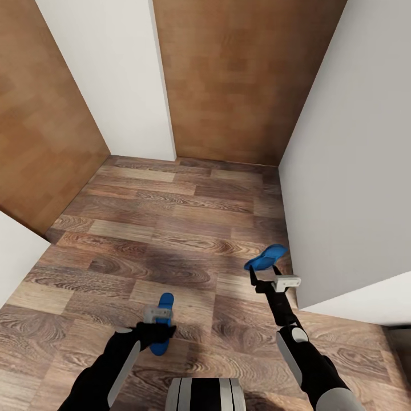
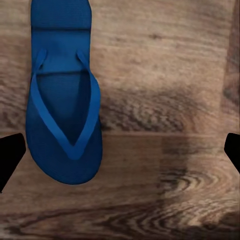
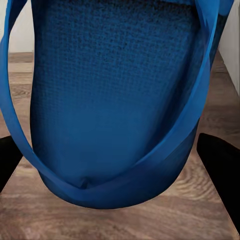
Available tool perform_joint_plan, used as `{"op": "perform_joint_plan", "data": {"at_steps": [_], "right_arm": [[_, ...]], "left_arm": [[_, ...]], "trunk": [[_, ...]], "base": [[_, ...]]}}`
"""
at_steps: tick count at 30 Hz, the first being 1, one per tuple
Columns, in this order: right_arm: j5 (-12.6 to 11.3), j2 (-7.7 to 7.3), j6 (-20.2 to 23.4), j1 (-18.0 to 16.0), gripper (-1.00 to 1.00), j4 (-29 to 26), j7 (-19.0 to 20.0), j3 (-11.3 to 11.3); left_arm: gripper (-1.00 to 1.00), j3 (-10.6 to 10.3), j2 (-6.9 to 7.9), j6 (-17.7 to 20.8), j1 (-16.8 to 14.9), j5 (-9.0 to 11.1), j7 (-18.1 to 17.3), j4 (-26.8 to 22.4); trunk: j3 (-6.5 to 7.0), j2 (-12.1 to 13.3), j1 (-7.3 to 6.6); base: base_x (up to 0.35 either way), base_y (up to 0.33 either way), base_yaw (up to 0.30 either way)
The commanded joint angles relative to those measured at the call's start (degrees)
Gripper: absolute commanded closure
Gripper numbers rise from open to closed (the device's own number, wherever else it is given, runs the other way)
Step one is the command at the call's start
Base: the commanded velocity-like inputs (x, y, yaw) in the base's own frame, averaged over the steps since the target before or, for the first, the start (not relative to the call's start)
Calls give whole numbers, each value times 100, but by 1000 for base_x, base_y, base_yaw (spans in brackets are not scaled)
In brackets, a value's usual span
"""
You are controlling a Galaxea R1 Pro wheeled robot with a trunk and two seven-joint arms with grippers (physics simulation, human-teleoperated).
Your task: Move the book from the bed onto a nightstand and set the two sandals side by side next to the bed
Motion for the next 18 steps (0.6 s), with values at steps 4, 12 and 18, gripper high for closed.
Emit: {"op": "perform_joint_plan", "data": {"at_steps": [4,12,18], "right_arm": [[-69,1,-43,-3,100,34,41,15],[-70,-3,-81,-3,100,50,51,6],[-62,-5,-952,-3,100,46,63,8]], "left_arm": [[-100,-4,-12,-10,-2,37,7,23],[-100,-4,-16,-15,-2,29,7,28],[-100,-4,-16,-19,-2,30,7,28]], "trunk": [[-3,-1,-1],[-3,-1,-1],[-3,-1,-1]], "base": [[0,0,0],[0,0,0],[0,0,0]]}}
